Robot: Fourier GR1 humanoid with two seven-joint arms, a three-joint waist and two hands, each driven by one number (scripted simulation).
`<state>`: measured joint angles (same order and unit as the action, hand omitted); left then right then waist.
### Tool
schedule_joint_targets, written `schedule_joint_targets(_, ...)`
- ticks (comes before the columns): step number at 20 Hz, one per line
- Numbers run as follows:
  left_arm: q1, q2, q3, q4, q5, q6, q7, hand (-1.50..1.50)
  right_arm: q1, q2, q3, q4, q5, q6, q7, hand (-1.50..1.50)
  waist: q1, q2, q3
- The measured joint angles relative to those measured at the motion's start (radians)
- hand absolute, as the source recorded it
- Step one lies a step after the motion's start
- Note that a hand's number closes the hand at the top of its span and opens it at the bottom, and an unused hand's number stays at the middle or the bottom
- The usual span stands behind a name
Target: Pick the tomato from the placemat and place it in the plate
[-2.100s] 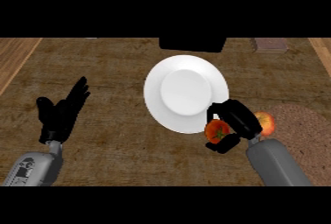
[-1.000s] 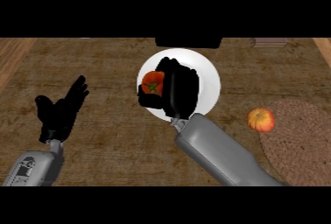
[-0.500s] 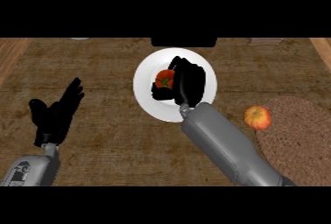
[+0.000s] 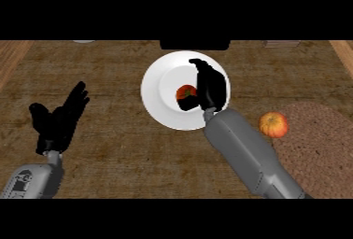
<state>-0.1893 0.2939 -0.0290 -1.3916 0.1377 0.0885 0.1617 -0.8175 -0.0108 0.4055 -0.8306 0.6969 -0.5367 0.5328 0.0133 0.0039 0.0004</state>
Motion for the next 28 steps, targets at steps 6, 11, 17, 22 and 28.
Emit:
schedule_joint_targets(6,0.002,-0.010,0.000,0.004,-0.012,0.004,-0.003,0.00,0.017,0.002,-0.019,-0.120,-0.070,-0.092,-0.206,-1.50,-0.004,-0.001,0.001)
schedule_joint_targets(11,0.009,-0.003,0.016,0.020,-0.008,-0.014,-0.018,0.00,0.048,0.008,-0.030,-0.291,-0.190,-0.113,-0.232,-1.50,-0.010,-0.005,0.000)
schedule_joint_targets(17,0.024,-0.010,0.018,0.007,-0.014,-0.016,-0.021,0.00,0.099,0.010,-0.071,-0.406,-0.411,-0.067,-0.216,-1.50,-0.007,-0.004,0.000)
schedule_joint_targets(22,-0.002,-0.014,0.033,0.009,-0.029,-0.015,0.000,0.00,0.214,-0.012,-0.116,-0.476,-0.506,0.032,-0.315,-1.50,-0.012,-0.004,0.000)
schedule_joint_targets(28,0.022,-0.039,0.042,0.002,-0.051,-0.026,-0.021,0.00,0.282,-0.045,-0.179,-0.531,-0.527,0.115,-0.383,-1.50,-0.012,-0.004,0.000)
